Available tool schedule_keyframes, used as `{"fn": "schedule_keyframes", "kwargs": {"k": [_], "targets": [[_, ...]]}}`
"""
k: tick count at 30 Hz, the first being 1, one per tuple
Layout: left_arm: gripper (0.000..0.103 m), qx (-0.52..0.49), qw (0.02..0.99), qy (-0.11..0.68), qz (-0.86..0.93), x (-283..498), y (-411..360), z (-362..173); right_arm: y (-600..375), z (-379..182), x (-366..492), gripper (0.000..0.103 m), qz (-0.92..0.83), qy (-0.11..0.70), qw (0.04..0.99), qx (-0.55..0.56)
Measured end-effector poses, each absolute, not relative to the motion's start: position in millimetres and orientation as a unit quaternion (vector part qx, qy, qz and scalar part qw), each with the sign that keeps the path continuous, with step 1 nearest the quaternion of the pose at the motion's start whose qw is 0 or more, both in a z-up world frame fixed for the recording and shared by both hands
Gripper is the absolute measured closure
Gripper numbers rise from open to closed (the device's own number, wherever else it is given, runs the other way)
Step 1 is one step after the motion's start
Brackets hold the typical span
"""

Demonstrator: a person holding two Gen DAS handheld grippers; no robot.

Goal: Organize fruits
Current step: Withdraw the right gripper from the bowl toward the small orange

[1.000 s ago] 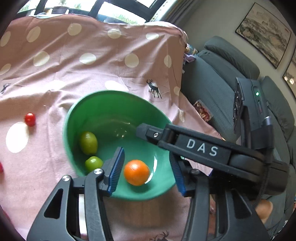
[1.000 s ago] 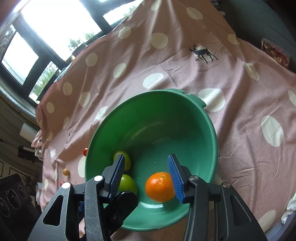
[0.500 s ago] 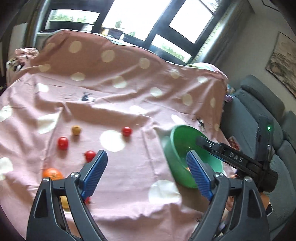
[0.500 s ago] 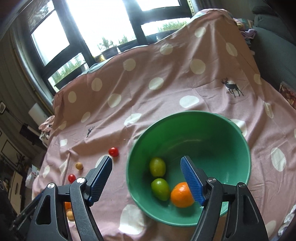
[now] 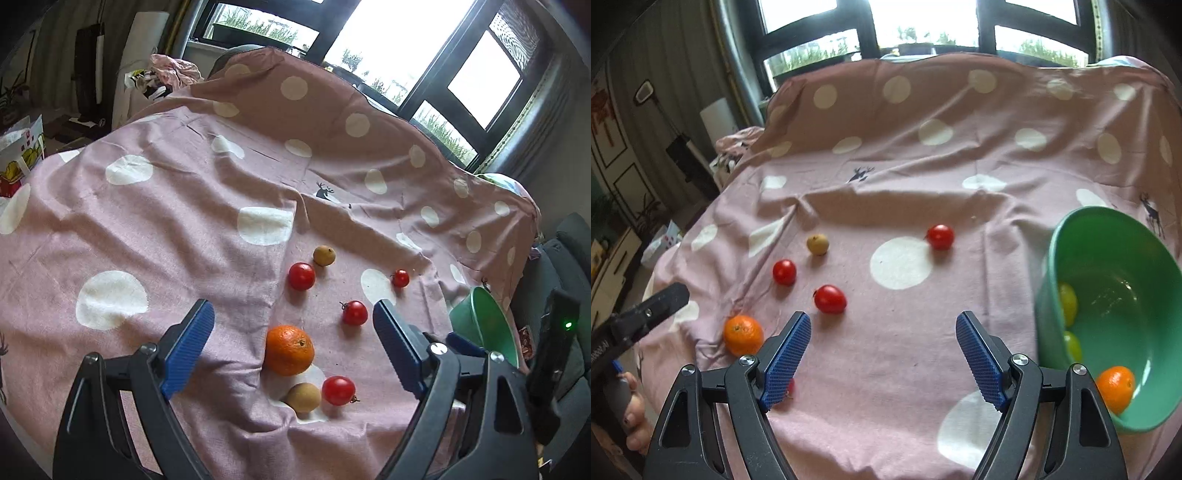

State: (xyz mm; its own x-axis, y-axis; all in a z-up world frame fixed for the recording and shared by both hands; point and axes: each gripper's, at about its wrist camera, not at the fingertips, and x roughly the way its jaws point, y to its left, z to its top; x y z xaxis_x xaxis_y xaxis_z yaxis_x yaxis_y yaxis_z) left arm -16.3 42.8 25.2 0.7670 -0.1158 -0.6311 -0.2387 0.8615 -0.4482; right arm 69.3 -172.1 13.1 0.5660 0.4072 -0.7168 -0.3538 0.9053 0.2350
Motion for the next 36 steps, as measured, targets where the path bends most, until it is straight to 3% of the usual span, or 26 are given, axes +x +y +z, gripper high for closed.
{"fn": "schedule_keyframes", "kwargs": {"k": [11, 23, 36], "targets": [[0.015, -0.252, 0.901, 0.35, 0.042, -14, 40, 21, -159, -25, 83, 0.022, 0.201, 0.48, 0.852, 0.047], [0.015, -0.26, 0.894, 0.362, 0.045, -13, 43, 14, -150, -42, 96, 0.001, 0.146, 0.496, 0.856, -0.01], [0.015, -0.282, 0.887, 0.358, 0.07, -20, 67, 15, -137, -39, 99, 0.001, 0.152, 0.5, 0.852, -0.044]]}}
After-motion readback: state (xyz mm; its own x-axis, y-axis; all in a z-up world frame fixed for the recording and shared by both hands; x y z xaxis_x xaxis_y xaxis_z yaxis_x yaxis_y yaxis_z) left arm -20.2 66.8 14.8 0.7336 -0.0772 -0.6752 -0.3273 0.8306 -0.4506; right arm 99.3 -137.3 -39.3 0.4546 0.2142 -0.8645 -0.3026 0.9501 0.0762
